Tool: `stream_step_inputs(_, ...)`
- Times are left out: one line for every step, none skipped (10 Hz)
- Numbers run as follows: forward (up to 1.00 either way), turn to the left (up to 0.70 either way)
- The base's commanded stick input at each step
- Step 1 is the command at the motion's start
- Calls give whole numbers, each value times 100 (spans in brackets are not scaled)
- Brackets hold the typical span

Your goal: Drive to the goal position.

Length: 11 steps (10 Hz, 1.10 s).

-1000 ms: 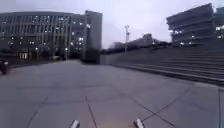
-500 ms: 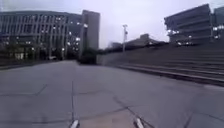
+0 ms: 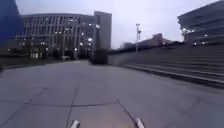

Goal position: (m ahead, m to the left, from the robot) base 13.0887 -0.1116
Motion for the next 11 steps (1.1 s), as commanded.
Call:
stream_step_inputs(100,4)
stream_step_inputs(100,25)
stream_step_inputs(100,40)
stream_step_inputs(100,40)
stream_step_inputs(100,40)
stream_step_inputs(100,10)
stream_step_inputs(100,0)
stream_step_inputs(100,0)
stream_step_inputs(100,0)
stream_step_inputs(100,0)
stream_step_inputs(100,40)
